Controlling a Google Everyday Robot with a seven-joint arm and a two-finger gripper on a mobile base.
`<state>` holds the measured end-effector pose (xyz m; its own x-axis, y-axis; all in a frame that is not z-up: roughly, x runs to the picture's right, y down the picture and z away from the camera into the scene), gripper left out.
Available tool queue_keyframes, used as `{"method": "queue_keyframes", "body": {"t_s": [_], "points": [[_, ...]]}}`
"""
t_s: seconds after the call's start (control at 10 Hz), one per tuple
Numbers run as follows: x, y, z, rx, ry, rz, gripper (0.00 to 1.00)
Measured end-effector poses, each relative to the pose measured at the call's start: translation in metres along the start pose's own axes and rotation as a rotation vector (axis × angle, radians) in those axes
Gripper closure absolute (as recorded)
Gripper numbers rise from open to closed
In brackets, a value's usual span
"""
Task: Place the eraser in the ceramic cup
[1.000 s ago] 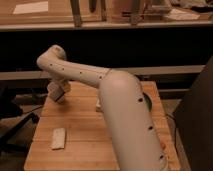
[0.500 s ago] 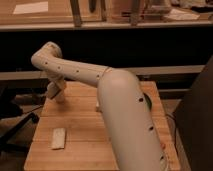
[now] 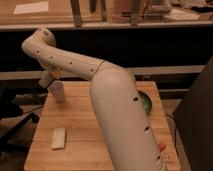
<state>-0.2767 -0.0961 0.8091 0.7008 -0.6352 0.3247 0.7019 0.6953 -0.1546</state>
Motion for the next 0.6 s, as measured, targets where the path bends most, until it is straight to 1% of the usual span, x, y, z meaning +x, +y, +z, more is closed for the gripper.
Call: {"method": "queue_keyframes", "body": {"t_s": [0.1,0.2,0.3,0.4,0.5,0.6], "points": [[0.005,0.001,0.004,0.002,-0.003,0.011,0.92],[0.011,0.004,0.01,0.003,-0.01,0.028,0.8],[0.012,0.005,0.014,0.001,-0.017,0.034,0.72],[0.011,0.006,0.018,0.005,-0.018,0.027,0.68],[0.002,0.007,0.023,0.014,-0.015,0.01,0.68],[-0.001,0.007,0.024,0.017,-0.016,0.008,0.7]]}}
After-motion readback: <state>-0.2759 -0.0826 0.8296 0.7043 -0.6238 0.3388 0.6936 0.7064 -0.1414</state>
